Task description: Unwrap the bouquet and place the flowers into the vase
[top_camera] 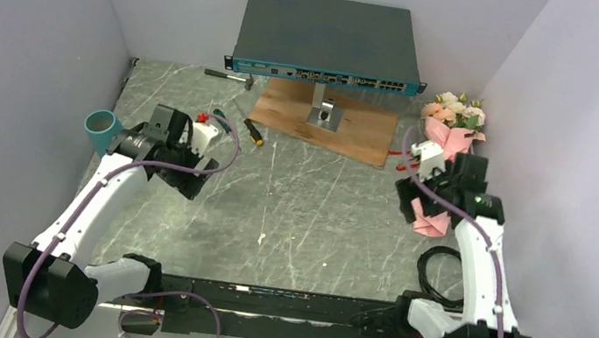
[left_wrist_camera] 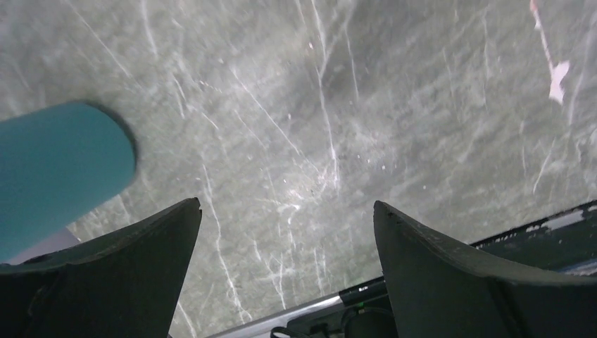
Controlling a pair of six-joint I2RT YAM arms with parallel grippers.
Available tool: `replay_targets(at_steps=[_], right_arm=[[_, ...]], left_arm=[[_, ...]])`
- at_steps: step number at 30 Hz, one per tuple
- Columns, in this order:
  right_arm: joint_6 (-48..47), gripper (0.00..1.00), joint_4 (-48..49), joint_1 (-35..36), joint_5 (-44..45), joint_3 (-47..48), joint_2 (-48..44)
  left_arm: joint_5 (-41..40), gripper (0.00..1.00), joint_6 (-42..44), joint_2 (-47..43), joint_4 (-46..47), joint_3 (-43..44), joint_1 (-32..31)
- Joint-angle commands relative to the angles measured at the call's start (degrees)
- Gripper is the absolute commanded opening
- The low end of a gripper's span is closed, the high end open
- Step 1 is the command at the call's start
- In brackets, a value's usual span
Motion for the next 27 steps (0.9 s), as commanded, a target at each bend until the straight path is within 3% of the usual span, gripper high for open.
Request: replay_targets(at_steps=[1,8,15,27], right_arm=[[-0.9,1.00,0.1,-8.1,-4.8,10.0,7.4],[-3.2,0.98,-2.6,-15.0,-3.7,24.0,25.0],[-7.2,0.84,-11.2,-16.3,-1.6,36.4,41.7],[-6.2,0.70,-6.9,-15.3,-5.1,32.4,49.4]], left_arm=[[0.6,0.99,-2.3,1.0,3.8,5.6,-0.2],[4.0,0.99,-3.8,2.6,6.7,7.1,-0.2],[7.2,0.99,-4.4,5.2,8.6,9.0,-0.3],[10.6,0.99,-3.8,6.1,11.1,8.1,-0.3]])
